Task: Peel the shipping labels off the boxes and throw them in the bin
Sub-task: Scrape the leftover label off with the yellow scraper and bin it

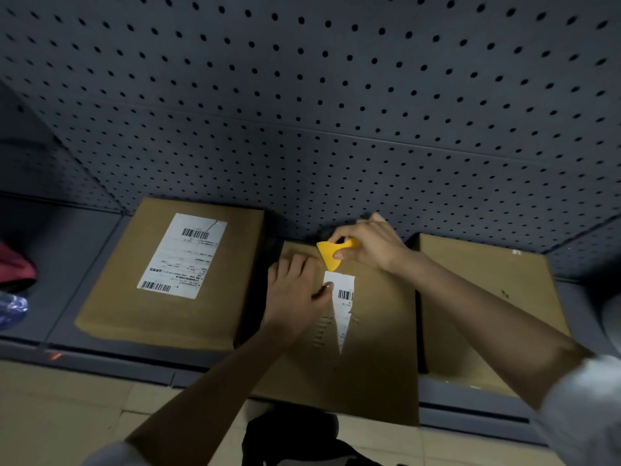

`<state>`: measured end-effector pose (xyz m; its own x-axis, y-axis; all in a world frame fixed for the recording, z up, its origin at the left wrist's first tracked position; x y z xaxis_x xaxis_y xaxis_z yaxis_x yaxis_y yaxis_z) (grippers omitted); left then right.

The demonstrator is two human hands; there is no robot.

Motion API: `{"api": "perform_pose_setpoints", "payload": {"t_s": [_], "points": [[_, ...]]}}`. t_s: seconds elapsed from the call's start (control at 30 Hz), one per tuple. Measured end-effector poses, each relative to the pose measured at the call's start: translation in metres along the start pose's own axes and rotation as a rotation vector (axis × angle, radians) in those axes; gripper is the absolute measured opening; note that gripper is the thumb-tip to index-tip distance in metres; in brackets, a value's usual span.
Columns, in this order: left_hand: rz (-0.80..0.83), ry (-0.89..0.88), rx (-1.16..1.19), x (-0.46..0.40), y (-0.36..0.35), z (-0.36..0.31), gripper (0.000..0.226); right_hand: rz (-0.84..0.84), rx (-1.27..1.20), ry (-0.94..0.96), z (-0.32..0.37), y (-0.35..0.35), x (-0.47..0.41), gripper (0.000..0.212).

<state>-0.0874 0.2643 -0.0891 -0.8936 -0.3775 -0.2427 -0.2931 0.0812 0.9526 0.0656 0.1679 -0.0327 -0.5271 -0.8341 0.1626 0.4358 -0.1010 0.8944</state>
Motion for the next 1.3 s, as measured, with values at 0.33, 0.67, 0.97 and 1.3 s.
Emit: {"api": "perform_pose_setpoints", "payload": {"t_s": [0.33,0.67,0.97,1.3], "points": [[-0.009,-0.011,0.104,0.0,-0.002,0.002,0.038,0.007,0.048,0.02,0.003,-0.002,0.001,0.03],[0.005,-0.007,0.14,0.001,0.003,0.0,0.038,-0.004,-0.019,-0.04,0.002,-0.005,0.004,0.028],[0.007,-0.034,0.144,0.0,0.0,0.001,0.038,0.021,-0.316,-0.16,-0.014,-0.015,0.011,0.025],[0.025,-0.082,0.189,0.001,0.003,0.003,0.034,0.118,-0.698,-0.168,-0.016,-0.013,0.019,0.012]]}}
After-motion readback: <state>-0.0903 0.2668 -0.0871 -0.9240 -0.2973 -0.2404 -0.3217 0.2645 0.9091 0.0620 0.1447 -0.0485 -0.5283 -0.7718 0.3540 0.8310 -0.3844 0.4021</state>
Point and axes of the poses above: each hand's wrist, its own x-axis away from the middle knuckle, its own y-axis out of the back of the hand, z = x × y, the point moved 2 cm from there along -x, towards the middle knuckle, and after that the axes turned 7 degrees about -x, right-handed, at the moved point
